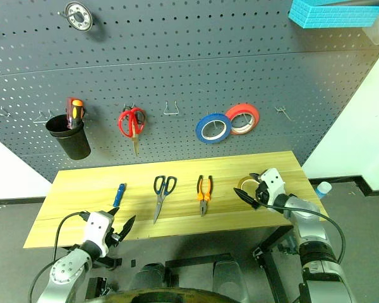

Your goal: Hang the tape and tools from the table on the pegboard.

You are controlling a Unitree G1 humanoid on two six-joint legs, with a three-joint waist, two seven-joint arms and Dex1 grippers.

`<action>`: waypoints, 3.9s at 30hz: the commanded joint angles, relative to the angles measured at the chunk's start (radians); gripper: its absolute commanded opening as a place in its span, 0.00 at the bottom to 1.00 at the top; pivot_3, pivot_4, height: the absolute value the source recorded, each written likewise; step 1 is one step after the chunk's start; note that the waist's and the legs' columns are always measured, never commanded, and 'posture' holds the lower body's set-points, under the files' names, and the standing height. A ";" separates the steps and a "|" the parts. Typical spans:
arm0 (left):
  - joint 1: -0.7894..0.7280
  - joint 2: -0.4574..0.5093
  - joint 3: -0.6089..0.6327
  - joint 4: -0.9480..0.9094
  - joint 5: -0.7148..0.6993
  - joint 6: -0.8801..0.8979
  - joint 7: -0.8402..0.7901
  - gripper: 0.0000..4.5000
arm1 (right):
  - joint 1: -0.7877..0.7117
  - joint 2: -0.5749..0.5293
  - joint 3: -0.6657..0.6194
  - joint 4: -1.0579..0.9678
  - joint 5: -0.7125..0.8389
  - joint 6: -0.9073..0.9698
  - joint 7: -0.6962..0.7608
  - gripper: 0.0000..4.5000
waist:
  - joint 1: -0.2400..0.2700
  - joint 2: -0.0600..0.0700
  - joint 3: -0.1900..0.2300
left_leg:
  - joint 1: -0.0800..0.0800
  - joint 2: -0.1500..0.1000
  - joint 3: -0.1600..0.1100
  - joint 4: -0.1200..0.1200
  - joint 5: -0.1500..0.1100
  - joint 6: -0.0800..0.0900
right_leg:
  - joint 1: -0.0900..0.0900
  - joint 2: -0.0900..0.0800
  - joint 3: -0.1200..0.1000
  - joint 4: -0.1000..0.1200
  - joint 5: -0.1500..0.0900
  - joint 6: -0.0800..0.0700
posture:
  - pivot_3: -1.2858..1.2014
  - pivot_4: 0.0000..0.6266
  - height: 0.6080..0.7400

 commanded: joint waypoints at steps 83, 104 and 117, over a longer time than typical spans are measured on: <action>-0.486 0.037 -0.226 0.051 -0.076 0.202 -0.464 0.72 | -0.405 -0.036 0.362 0.310 -0.389 0.339 -0.060 1.00 | -0.007 0.000 0.000 | 0.002 0.000 0.000 0.000 0.001 0.001 | 0.000 0.001 0.001 0.005 -0.001 0.001 | 0.49 0.00 0.98; -0.488 0.029 -0.231 0.018 -0.099 0.201 -0.473 0.73 | -0.463 0.027 0.393 0.571 -0.483 0.242 -0.149 0.91 | -0.022 0.000 0.000 | 0.006 0.000 0.000 0.000 0.001 0.001 | 0.003 0.001 0.004 0.005 -0.001 0.001 | 0.48 0.00 0.98; -0.483 0.021 -0.229 0.028 -0.098 0.195 -0.464 0.73 | -0.459 0.029 0.389 0.591 -0.484 0.273 -0.126 0.11 | -0.043 0.000 0.000 | 0.015 0.000 0.000 -0.001 0.001 0.001 | 0.012 0.002 0.005 0.006 -0.001 0.001 | 0.48 0.00 0.98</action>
